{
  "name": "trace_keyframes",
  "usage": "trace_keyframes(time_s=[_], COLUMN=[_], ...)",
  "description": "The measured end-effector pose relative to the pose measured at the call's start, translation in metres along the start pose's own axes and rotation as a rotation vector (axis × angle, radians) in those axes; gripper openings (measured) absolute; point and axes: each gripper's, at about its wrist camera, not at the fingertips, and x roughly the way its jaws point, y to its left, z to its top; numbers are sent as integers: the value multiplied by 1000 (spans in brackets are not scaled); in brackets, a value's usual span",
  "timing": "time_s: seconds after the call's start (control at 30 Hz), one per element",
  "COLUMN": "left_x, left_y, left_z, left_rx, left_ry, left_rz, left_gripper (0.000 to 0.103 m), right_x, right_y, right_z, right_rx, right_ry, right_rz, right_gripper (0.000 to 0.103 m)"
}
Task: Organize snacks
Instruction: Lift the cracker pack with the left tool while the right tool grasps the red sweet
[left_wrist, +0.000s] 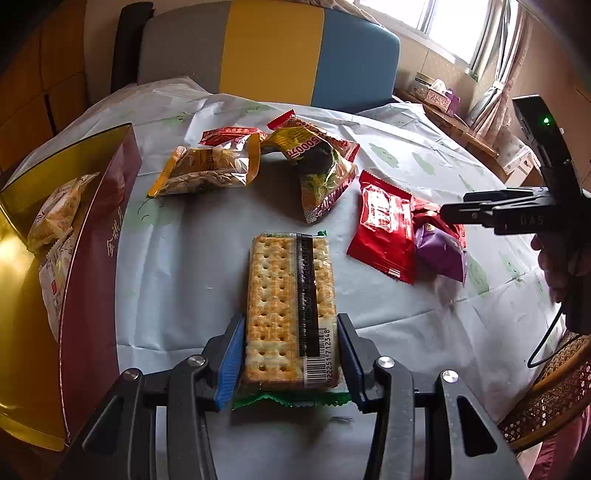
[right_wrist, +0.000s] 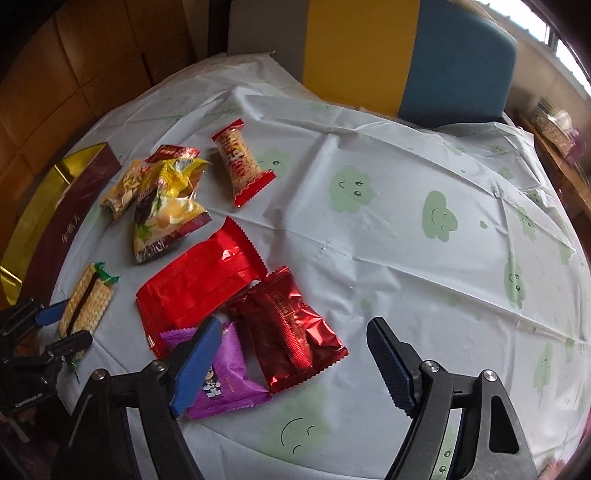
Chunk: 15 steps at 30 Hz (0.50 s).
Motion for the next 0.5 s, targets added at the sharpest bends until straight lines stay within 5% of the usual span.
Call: trace_keyframes(time_s=[0.5], left_x=[-2], left_y=[4], left_z=[-2], left_rx=[-11], left_ry=[-18], left_rz=[-22], left_gripper=[48], right_x=[27], right_y=[9], right_z=[11], right_rx=[-69], right_ry=[58], right_rz=[14], right_gripper=[81])
